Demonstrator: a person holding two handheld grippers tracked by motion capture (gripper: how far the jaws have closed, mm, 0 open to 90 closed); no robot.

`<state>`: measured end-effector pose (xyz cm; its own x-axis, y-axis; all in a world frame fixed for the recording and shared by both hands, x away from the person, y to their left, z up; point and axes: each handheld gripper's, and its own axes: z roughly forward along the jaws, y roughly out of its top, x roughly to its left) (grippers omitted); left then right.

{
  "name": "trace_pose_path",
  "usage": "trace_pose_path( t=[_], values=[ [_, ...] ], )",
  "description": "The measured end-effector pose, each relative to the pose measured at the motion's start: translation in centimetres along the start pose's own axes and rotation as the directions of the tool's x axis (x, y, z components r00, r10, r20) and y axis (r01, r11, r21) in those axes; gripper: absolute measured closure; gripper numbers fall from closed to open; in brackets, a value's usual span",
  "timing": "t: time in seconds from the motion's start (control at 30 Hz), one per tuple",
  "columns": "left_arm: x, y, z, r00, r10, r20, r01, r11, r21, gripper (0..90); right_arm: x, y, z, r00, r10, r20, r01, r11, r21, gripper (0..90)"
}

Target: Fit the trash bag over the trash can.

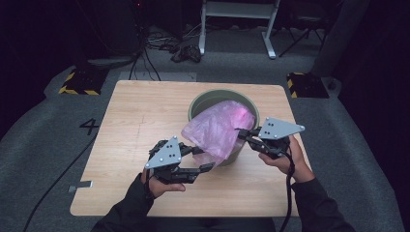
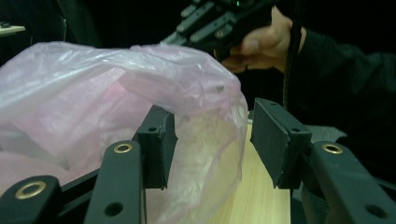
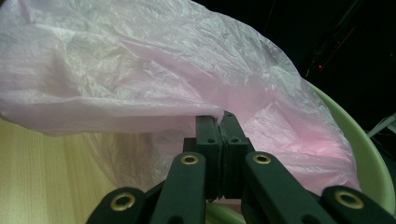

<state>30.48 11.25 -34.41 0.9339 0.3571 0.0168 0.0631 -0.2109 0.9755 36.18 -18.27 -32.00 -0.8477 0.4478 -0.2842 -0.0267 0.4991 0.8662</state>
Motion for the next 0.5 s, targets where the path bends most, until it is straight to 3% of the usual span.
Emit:
trace_pose_path(
  t=[0.07,0.17,0.43,0.5],
  values=[
    [0.0,0.1,0.0,0.9996,-0.018,0.019,0.019,0.9997,-0.017,50.0,0.0,0.0,0.0,1.0000,-0.002,-0.001,0.002,1.000,0.000,88.3],
    [-0.1,0.4,0.3,0.9999,-0.009,-0.011,0.008,0.9999,-0.013,53.3,0.0,-0.1,0.0,1.0000,-0.007,0.001,0.006,1.000,0.006,88.2],
    [0.3,0.7,1.3,0.9910,0.029,-0.131,-0.031,0.9995,-0.010,88.7,0.1,-0.2,0.1,1.0000,-0.004,0.004,0.004,1.000,0.007,85.6],
    [0.6,0.7,1.3,0.9894,0.026,-0.143,-0.029,0.9995,-0.016,90.0,0.1,-0.3,0.0,1.0000,-0.002,0.004,0.002,1.000,0.007,84.3]
  ],
)
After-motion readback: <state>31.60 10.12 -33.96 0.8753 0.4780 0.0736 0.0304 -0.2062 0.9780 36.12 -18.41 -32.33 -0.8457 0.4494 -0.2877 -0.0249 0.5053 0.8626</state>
